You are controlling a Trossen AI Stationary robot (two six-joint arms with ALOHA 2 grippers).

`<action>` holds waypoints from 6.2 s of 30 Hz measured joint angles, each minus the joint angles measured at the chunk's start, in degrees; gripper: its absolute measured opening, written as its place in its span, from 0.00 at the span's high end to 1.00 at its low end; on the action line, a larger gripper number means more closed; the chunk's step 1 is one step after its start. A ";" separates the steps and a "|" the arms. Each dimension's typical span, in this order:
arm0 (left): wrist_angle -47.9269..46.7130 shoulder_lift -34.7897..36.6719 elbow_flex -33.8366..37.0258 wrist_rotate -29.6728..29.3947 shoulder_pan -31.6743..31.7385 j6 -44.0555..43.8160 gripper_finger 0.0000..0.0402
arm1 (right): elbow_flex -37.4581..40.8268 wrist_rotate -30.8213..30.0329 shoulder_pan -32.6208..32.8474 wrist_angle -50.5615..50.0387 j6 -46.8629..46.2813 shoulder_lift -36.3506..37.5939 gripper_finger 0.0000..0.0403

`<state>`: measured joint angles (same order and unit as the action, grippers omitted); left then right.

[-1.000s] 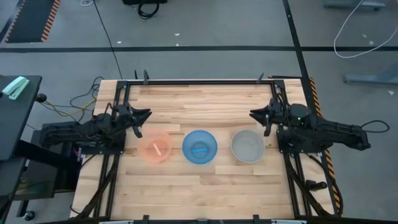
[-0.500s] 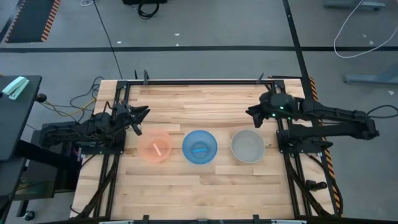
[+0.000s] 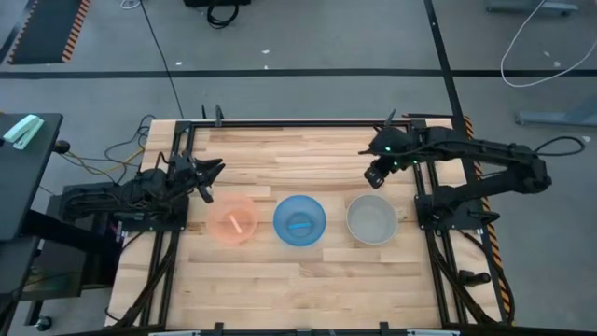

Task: Nest bowls inside each other
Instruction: Stack the orange bowl on top of the gray bowl, then adjust the blue bowl

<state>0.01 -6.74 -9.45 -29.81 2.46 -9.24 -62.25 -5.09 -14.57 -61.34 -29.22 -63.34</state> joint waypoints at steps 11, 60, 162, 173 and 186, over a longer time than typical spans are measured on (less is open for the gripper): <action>-2.31 0.00 0.00 -10.42 0.00 -0.62 0.77 | -18.96 4.55 0.22 0.45 6.10 -19.76 0.69; -11.24 -0.02 -0.02 -17.14 -0.02 -7.18 0.78 | -69.67 12.81 14.32 9.79 16.94 -69.25 0.69; -38.09 -5.82 -7.33 1.75 -0.09 -32.78 0.91 | -60.23 10.01 14.40 0.13 26.04 -67.36 0.71; -39.41 -12.31 -7.39 3.30 0.00 -35.09 0.91 | -60.23 7.59 15.41 11.07 26.87 -65.65 0.79; -38.84 -12.74 -7.43 -6.75 0.00 -34.96 0.90 | -60.23 15.13 13.28 27.90 32.20 -65.72 0.78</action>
<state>-38.83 -19.49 -16.88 -36.57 2.46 -44.21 -122.48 10.04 -1.29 -33.45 2.98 -129.06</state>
